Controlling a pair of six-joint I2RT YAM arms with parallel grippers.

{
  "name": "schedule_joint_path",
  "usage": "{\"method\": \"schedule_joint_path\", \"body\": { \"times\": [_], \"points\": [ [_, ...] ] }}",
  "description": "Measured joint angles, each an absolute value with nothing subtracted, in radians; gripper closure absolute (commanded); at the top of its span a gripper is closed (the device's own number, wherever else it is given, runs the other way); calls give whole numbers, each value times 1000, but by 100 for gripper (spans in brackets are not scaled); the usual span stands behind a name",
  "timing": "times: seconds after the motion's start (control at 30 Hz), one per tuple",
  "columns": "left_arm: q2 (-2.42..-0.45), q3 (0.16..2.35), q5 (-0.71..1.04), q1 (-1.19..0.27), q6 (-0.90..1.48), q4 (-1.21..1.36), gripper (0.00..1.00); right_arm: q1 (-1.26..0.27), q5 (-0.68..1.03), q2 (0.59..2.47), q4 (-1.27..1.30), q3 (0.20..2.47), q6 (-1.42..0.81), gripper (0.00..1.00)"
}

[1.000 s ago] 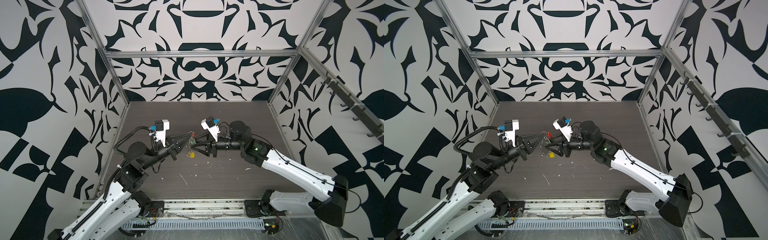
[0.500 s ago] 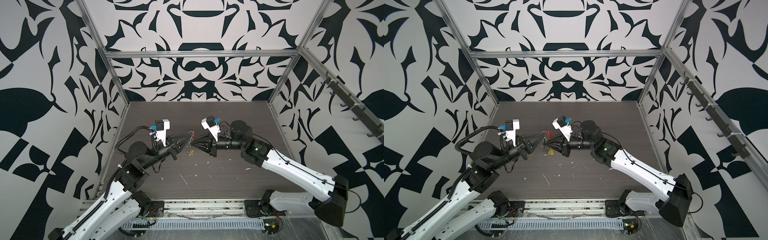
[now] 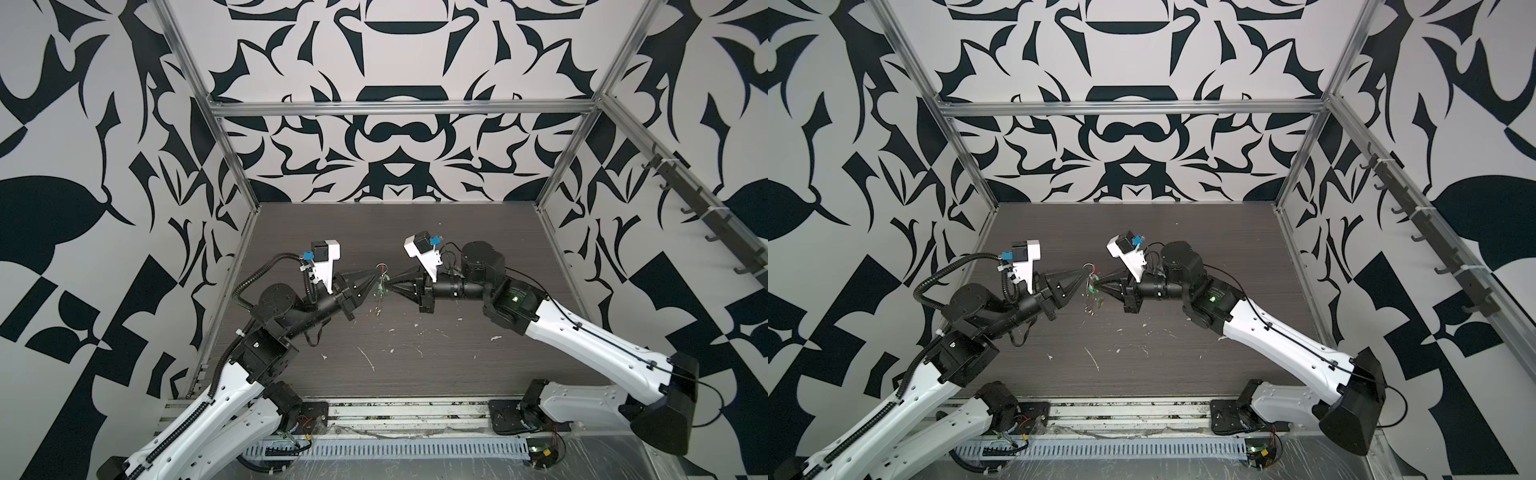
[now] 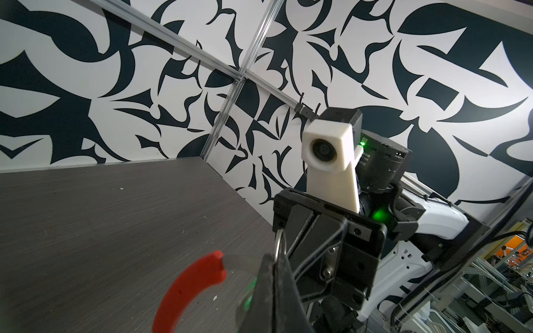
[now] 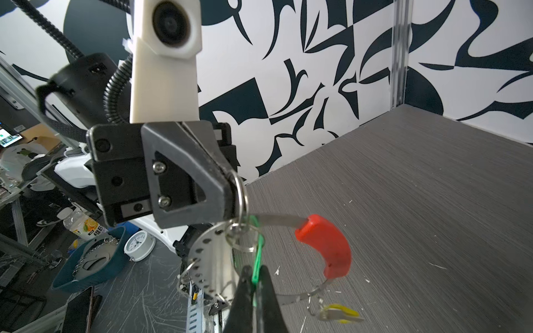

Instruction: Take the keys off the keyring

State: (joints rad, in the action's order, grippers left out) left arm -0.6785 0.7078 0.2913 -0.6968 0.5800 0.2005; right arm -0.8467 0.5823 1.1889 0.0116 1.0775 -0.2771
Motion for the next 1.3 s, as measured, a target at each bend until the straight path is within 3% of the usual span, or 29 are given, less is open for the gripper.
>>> {"method": "schedule_joint_path", "body": {
  "times": [0.33,0.83,0.87,1.0,1.1,1.3],
  "points": [
    [-670,708,315,-697,576,197,100,-847,603,1192,4,1078,-283,73],
    [-665,697,334,-697,577,205,100,-848,636,1256,29,1110,-294,63],
    [-665,697,334,-697,577,205,100,-849,637,1258,31,1114,-293,66],
    [-665,696,333,-697,577,205,100,-853,646,1261,40,1119,-292,91],
    [-665,695,327,-697,577,204,100,-854,646,1262,39,1120,-287,99],
    [-661,695,308,-697,568,189,100,-854,635,1253,2,1121,-274,100]
  ]
}}
